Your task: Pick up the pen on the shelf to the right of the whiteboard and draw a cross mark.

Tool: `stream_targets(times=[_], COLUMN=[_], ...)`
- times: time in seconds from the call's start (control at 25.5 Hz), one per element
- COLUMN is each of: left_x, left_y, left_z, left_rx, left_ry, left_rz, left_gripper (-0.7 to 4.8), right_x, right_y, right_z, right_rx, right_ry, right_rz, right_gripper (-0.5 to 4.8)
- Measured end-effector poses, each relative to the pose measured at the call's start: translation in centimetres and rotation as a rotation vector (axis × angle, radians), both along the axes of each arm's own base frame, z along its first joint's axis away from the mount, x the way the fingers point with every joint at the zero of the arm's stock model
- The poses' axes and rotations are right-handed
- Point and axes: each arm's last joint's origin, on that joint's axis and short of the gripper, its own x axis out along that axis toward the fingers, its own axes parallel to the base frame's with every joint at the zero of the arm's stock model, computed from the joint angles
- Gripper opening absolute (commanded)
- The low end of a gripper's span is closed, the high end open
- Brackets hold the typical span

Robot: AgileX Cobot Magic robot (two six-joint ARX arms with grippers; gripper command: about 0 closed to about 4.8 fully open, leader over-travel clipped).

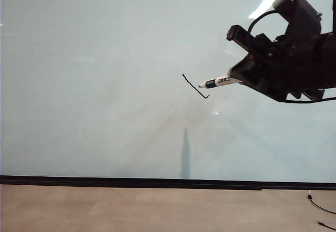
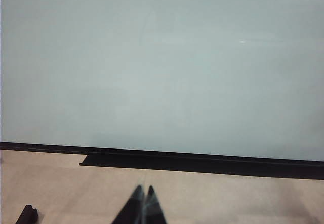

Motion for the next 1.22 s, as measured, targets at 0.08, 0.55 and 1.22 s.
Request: stream_targets(times=[0.08, 0.55, 1.22], left_x=[0.0, 0.0, 0.0], left_y=[0.0, 0.0, 0.0], left_z=[0.0, 0.0, 0.0], left_rx=[0.000, 0.000, 0.000], left_ry=[0.000, 0.000, 0.000], left_rz=[0.000, 0.000, 0.000], left_gripper=[-0.05, -0.04, -0.05], right_x=[0.2, 2.7, 4.7], right_y=[0.2, 2.0, 2.2], right_z=[0.2, 1.3, 2.9], right_rx=[-0.071, -0.417, -0.676], right_ry=[-0.045, -0.135, -0.171], right_rz=[0.035, 0.104, 0.036], right_gripper=[-0.04, -0.04, -0.04])
